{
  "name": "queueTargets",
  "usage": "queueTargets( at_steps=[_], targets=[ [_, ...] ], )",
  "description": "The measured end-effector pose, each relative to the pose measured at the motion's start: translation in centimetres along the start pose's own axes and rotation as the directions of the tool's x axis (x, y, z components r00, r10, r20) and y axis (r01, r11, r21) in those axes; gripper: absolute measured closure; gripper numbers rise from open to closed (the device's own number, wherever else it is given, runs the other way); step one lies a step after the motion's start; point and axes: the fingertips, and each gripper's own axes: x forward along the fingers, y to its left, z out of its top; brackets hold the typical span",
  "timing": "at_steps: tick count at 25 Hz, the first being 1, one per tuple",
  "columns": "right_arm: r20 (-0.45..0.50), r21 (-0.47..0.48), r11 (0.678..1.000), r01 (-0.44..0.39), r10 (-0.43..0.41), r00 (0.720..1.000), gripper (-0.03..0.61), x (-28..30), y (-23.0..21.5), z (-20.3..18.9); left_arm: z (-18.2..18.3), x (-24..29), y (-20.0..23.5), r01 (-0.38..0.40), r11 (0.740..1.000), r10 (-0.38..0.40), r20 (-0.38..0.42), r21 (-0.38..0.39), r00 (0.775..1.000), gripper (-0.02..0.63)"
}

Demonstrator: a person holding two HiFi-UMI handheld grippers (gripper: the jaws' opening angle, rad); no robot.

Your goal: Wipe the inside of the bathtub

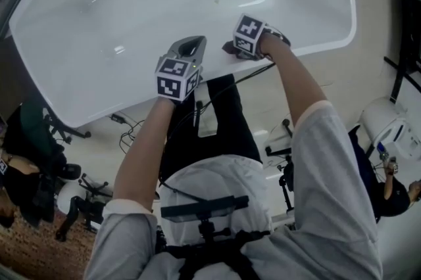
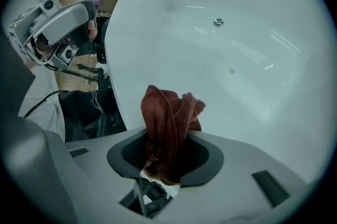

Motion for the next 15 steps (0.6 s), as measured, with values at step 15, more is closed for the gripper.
queueTargets(
  at_steps=[15],
  targets=[
    [0.021, 0.062, 0.982, -0.180, 0.179, 0.984, 0.443, 4.7, 4.5, 7.4, -4.2, -0.7, 4.4, -0.066, 0.998, 0.064, -0.086, -0.020, 0.994, 0.606]
  ],
)
